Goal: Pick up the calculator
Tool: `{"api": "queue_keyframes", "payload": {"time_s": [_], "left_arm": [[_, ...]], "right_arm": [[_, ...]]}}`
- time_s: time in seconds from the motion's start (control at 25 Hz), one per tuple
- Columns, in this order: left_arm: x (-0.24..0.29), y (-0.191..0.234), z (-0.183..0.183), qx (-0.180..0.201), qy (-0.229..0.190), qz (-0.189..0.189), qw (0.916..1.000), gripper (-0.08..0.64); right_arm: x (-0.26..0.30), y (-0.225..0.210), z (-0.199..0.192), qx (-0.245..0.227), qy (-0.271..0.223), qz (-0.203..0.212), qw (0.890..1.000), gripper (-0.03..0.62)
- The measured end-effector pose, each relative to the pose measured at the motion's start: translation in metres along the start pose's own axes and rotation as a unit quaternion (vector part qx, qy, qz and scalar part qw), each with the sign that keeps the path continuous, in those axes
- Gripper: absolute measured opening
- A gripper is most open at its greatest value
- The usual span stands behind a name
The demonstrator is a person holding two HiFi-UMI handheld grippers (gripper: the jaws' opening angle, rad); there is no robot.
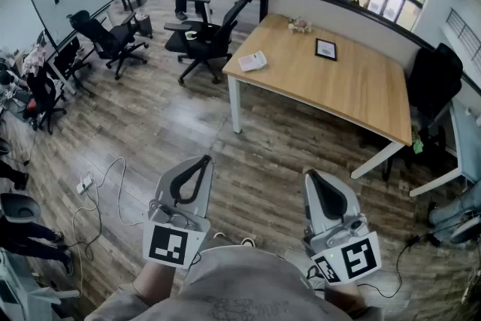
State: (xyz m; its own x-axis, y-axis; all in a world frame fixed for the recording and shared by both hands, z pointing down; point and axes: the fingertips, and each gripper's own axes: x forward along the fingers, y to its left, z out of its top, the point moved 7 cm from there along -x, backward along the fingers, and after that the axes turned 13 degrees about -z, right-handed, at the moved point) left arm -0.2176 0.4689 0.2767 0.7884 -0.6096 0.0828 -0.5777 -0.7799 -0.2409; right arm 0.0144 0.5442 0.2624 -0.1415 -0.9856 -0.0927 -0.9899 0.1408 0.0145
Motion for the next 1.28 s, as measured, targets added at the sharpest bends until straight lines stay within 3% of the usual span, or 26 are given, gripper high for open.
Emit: {"api": "queue_keyframes", "payload": {"time_s": [0.6,0.64,0.68,0.72,0.76,0.92,1.28], "left_arm": [[0.005,0.005,-0.004,0.000,0.008,-0.004,1.0000,0.002],[0.006,0.005,-0.003,0.000,0.007,-0.005,1.0000,0.002],[0.008,0.006,-0.002,0.002,0.006,-0.006,1.0000,0.002],[0.009,0.007,-0.002,0.003,0.006,-0.007,1.0000,0.002],[0.012,0.009,-0.002,0.004,0.005,-0.007,1.0000,0.002],[0.023,0.020,-0.008,0.001,0.009,-0.010,0.9999,0.002],[0.075,0.062,-0.018,-0.007,0.005,-0.018,0.9998,0.002]], "right_arm": [[0.004,-0.005,-0.010,0.029,0.005,-0.006,1.000,0.012],[0.004,-0.007,-0.010,0.037,0.001,-0.015,0.999,0.026],[0.005,-0.010,-0.010,0.042,-0.002,-0.023,0.999,0.098],[0.007,-0.013,-0.010,0.046,-0.003,-0.032,0.998,0.216],[0.010,-0.015,-0.011,0.047,-0.003,-0.039,0.998,0.232],[0.023,-0.024,-0.015,0.051,-0.002,-0.056,0.997,0.231],[0.083,-0.043,-0.030,0.040,0.029,-0.050,0.997,0.230]]}}
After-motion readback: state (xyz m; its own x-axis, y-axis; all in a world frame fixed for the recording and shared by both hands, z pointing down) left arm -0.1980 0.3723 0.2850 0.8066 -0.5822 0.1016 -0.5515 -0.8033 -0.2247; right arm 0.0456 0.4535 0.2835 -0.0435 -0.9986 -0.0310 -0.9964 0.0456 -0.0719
